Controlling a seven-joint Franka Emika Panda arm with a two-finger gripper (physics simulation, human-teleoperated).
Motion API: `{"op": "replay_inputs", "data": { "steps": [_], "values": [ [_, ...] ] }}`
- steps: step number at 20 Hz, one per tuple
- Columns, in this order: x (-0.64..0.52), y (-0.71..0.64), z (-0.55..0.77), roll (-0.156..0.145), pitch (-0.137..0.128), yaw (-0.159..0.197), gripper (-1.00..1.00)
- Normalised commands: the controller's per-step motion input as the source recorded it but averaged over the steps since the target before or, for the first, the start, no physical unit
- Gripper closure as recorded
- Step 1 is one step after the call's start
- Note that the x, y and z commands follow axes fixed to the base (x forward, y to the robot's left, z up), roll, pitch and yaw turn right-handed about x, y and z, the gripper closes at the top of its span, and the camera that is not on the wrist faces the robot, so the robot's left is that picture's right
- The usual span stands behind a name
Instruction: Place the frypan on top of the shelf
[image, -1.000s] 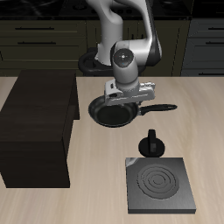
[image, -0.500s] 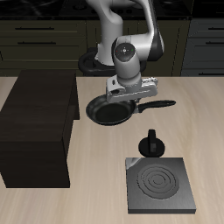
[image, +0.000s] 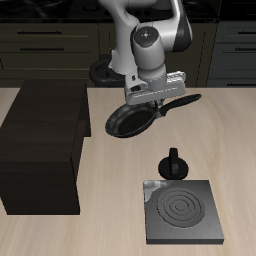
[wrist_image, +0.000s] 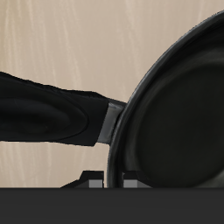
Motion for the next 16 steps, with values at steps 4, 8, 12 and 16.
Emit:
{"op": "replay_inputs", "data": {
  "steps": [4, 8, 12, 16],
  "values": [
    [0.1, -0.02, 0.36, -0.033, -0.043, 0.017, 1.0],
    [0.03, -0.04, 0.18, -0.018, -0.022, 0.008, 1.0],
    [0.07, -0.13, 0.3, -0.041, -0.029, -0.004, 1.0],
    [0.08, -0.13, 0.3, -0.023, -0.022, -0.026, 1.0]
  ]
}}
